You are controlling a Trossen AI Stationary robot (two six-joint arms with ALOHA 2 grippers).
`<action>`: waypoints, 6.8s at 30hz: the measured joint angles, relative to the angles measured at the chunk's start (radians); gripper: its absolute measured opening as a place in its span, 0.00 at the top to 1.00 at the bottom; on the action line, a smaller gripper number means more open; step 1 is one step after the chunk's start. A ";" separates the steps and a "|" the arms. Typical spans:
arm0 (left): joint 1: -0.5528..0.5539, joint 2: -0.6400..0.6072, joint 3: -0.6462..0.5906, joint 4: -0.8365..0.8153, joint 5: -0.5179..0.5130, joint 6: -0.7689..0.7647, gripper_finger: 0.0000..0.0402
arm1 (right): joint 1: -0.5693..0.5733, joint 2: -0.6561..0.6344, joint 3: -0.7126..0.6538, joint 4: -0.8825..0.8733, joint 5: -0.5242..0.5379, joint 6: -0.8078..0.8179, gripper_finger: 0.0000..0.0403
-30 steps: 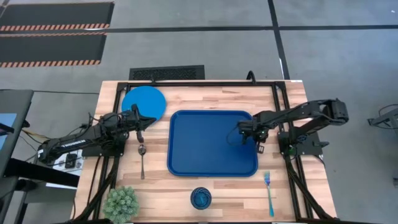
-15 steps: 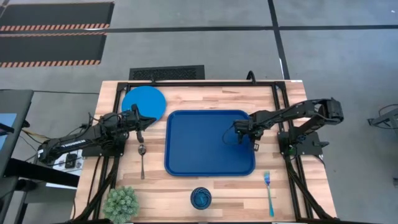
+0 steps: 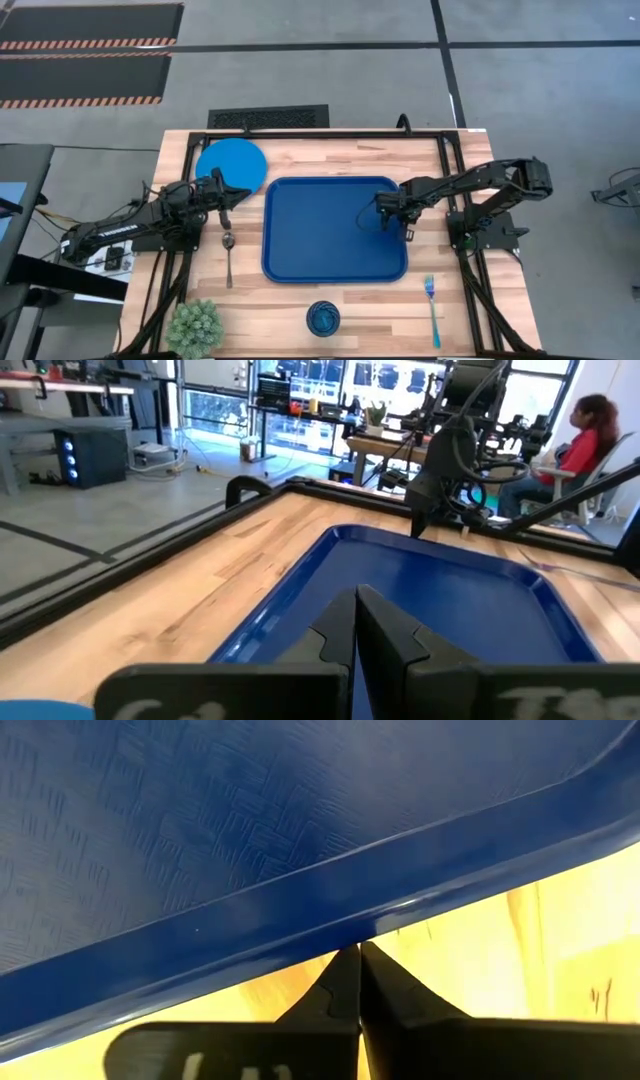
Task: Pick and place plate/cup/fork/spoon on tray
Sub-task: Move the dark blue tray to the center of the table, then put the blue plate in the middle of the dark blue tray
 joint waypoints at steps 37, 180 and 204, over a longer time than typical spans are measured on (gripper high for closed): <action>0.000 0.204 0.062 -0.067 -0.116 0.088 1.00 | -0.090 -0.127 -0.264 1.641 -0.270 -0.263 0.97; -0.692 1.697 1.181 -0.325 -0.605 0.222 1.00 | -0.089 -0.836 -0.477 1.169 0.020 -0.304 0.99; -0.631 1.766 1.184 -0.305 -0.457 0.147 1.00 | -0.062 -0.837 -0.479 1.186 0.007 -0.312 0.99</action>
